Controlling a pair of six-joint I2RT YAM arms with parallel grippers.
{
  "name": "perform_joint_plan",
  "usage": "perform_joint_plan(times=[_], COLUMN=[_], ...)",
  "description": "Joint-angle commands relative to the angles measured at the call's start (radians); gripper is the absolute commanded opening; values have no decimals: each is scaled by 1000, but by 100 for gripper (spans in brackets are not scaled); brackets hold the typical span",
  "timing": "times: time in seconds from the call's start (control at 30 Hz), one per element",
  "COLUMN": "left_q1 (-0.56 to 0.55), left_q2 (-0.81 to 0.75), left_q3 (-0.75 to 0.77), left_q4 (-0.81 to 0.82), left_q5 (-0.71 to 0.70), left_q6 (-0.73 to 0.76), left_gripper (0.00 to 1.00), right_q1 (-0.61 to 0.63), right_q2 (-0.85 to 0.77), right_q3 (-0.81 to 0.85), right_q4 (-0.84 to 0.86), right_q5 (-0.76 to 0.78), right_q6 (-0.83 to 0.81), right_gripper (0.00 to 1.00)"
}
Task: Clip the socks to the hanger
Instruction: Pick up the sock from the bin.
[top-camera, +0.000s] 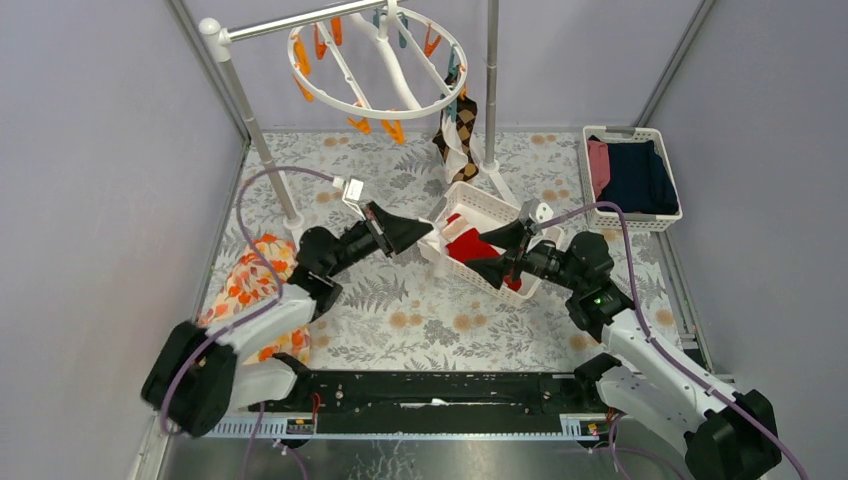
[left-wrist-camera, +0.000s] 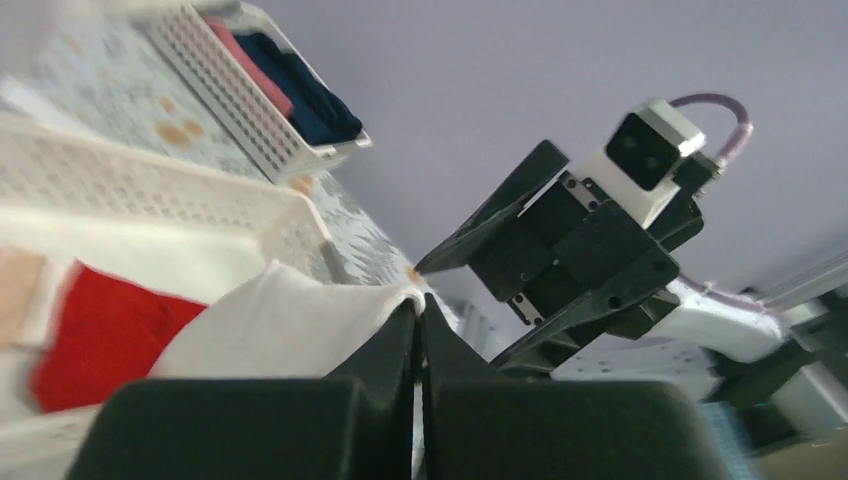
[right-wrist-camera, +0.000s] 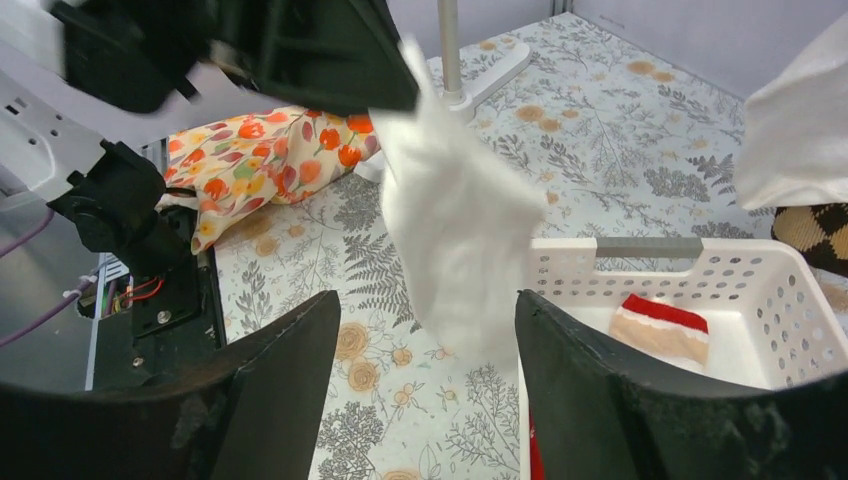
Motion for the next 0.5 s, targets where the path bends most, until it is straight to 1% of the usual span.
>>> perform_joint_plan(times=[0.0,0.1,0.17,0.23,0.3,0.37,0.47], left_q1=[-61,-132,-153,-175,-211,-253,-314], left_q2=[-246,-329,-344,-331,-309,-288,-262], left_q3=[126,108,153,241,324,381,455], left_q4=[-665,-711,-840,-1012,-1143,-1249,-1384], left_q5=[-31,-31,-50,-94,-145,-194,-260], left_q6=[645,833,935,1033,1110,1183,1268], left_gripper=[0,0,0,0,0,0,0], right_q1=[5,4,5,5,4,5,5], right_q2=[-22,-10,-5,-13,-31,-42,-34], right_q3=[29,38,47,49,49,51,60], right_q4=[-42,-9,2,6,7,2,-10], right_q5=[23,8,-6,-8,-3,0,14], right_q6=[4,57,83,93,91,82,68], right_gripper=[73,74,75,75,76,77,77])
